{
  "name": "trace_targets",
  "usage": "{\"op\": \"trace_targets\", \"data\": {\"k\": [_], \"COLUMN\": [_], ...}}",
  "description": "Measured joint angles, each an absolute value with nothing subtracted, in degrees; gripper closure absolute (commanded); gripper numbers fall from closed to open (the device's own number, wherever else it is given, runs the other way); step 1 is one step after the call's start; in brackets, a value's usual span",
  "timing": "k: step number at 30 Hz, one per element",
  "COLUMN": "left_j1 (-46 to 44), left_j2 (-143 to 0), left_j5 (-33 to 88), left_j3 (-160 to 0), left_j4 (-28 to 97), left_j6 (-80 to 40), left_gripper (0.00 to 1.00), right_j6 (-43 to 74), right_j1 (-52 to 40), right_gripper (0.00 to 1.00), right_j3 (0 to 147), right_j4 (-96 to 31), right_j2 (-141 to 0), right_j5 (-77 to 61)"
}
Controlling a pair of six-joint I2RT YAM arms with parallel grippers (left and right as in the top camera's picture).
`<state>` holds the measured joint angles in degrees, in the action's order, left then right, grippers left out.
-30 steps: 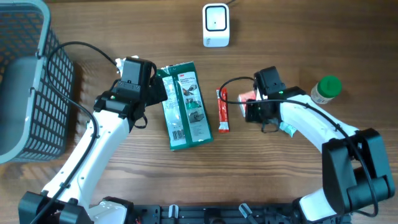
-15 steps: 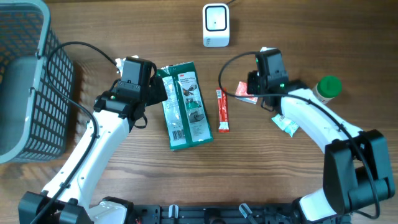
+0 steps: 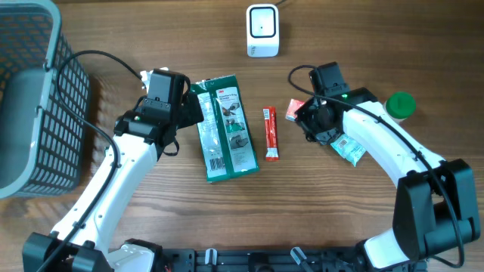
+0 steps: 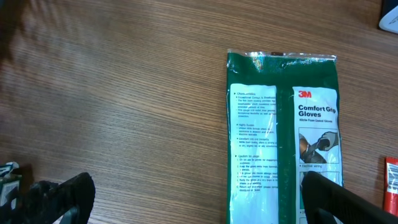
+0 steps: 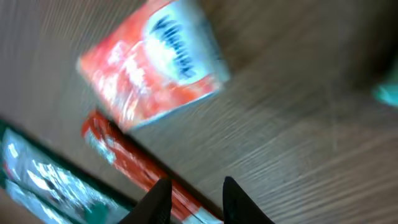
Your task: Scan the item barcode
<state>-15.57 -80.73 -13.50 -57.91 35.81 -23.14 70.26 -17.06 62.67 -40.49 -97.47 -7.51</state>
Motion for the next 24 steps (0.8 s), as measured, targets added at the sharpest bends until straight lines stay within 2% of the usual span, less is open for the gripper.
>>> {"op": "trace_targets", "data": {"k": [1, 7, 12, 20, 24], "left_j1": [-15.6, -15.6, -15.6, -15.6, -15.6], "left_j2": [-80.7, -80.7, -80.7, -80.7, -80.7], "left_j5": [-13.5, -13.5, -13.5, -13.5, -13.5], "left_j3": [-57.9, -57.9, -57.9, -57.9, -57.9], "left_j4": [35.8, 35.8, 35.8, 35.8, 35.8], "left_j6": [-23.2, -23.2, -23.2, -23.2, -23.2], "left_gripper": [0.00, 0.00, 0.00, 0.00, 0.00], "right_j6": [75.6, 86.6, 95.2, 98.8, 96.9], "right_j1": [-17.1, -17.2, -19.0, -20.5, -20.4], "right_gripper": [0.73, 0.76, 0.69, 0.63, 0.73], "right_j3": [62.7, 60.0, 56.2, 54.5, 54.5], "right_j4": [-40.2, -32.2, -30.4, -26.2, -24.3], "right_j2": [-97.5, -97.5, -97.5, -97.5, -97.5], "right_j5": [-7.0, -3.7, -0.4, 9.5, 12.8]}}
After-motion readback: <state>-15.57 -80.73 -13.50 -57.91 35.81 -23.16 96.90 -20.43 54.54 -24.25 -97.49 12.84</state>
